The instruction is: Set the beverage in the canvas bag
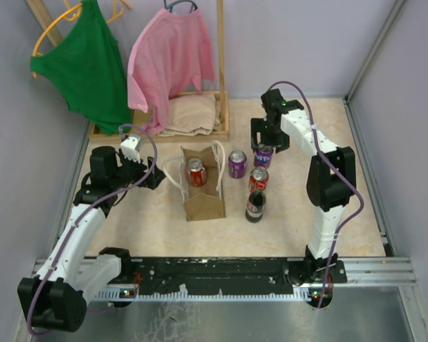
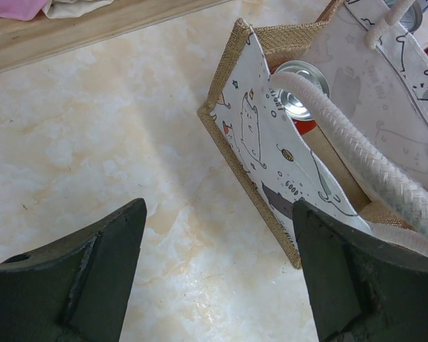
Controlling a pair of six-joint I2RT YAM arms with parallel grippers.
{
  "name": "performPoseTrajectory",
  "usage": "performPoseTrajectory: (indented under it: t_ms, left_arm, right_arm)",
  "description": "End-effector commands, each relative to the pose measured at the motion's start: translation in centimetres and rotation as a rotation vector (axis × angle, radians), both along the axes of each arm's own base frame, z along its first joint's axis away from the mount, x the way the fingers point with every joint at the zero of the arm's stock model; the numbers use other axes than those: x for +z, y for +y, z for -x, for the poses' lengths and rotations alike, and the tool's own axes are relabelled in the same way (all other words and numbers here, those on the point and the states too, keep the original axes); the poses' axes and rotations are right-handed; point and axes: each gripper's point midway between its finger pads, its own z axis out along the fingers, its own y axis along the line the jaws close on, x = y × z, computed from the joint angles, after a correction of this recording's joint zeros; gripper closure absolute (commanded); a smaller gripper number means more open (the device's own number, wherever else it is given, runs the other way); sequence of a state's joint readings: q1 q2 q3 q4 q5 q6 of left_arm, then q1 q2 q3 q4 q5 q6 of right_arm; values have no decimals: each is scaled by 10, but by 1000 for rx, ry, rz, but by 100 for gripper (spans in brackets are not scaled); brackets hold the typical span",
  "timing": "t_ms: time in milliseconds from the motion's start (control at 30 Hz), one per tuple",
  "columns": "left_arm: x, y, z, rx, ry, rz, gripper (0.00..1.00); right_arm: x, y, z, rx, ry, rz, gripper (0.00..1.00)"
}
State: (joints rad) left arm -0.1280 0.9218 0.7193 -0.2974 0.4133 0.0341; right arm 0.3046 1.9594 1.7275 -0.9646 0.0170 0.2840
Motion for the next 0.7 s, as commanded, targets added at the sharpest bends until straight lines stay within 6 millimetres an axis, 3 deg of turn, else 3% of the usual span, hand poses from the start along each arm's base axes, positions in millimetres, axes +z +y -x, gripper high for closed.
performPoseTrajectory:
  t_ms: [0,167,333,400,600,667]
  left_arm:
    - [11,-1,-1,-12,-30,8,11]
    - [11,-1,-2,-11,-30,6,11]
    - [12,-1,-3,-10,-30,3,11]
    - [11,0,-3,-9,-28,3,11]
    - [10,-1,-3,-13,-20,6,11]
    - [10,-2,-4,-14,-19,7,11]
  right_arm:
    - [1,-1,-10,0,-39,8,18]
    - [-5,-2,-11,3,-20,18,18]
    - [-11,-1,-9,6,1,21,25]
    - [-10,-2,-9,5,0,19,37]
    - [0,-1,-11,3,-13,17,89]
    - [10,-1,-15,1,-35,18,99]
